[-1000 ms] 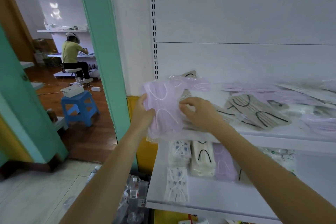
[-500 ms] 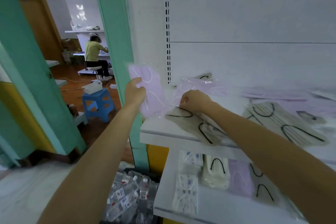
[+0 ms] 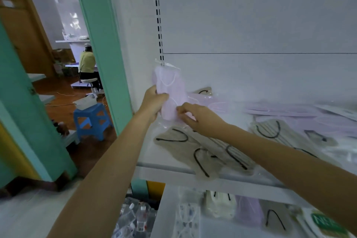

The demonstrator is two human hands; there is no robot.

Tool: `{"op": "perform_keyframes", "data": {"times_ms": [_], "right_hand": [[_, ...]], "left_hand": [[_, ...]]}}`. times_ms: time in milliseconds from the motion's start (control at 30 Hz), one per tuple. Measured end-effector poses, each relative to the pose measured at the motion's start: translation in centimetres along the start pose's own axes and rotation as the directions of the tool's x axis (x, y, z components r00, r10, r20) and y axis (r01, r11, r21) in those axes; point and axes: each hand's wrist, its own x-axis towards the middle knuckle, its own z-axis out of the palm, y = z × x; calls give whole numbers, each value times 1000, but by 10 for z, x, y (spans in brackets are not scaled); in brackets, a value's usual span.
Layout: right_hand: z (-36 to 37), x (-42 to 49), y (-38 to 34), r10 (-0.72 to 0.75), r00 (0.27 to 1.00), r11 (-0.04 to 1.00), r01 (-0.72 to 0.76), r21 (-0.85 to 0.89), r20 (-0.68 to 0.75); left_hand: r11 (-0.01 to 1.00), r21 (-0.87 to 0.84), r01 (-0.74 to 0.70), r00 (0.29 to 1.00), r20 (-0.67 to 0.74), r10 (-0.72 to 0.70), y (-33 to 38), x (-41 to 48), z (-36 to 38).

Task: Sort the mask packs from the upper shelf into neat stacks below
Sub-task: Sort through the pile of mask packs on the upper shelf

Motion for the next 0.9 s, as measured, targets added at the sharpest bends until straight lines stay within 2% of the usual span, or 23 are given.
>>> {"op": "perform_keyframes", "data": {"times_ms": [67,133,233,333,467,533,600,667,733,800,900], "right_hand": [[-8,5,19,76,994,997,-75,20,-78],[-22,14,48,207,968,978,-209,-2,-140],[-31,17,91,454,891,873,-449,-191,-23],[-23,12,109,597,802,756,-551,-354,26],[-25,18,111,556,830,696,-490,-525,-39],[-23,17,109,525,845,695,-493,-523,-99],[-23,16,109,520,825,727,-563,-394,-219],[-31,16,104,525,767,787,-603,-133,-370],[-40,21,97,445,766,878,-474,60,-465],[-42,26,84,328,849,944,-309,113,-414],[-29,35,64,181,963,983,-175,49,-201]], "left_hand": [[997,31,-65,997,-31,66,-5,2,13],[995,18,-97,993,-59,98,-12,2,23],[984,41,-176,984,-36,177,-29,0,31],[976,66,-206,977,-41,209,-41,8,29],[980,117,-158,976,-130,173,-43,14,30],[987,116,-110,977,-170,129,-46,16,32],[987,127,-97,974,-192,120,-47,18,31],[986,131,-101,970,-208,127,-46,19,30],[991,101,-92,967,-227,113,-43,19,29],[997,3,-82,971,-226,81,-39,17,31],[996,-76,-55,989,-145,44,-29,11,38]]}}
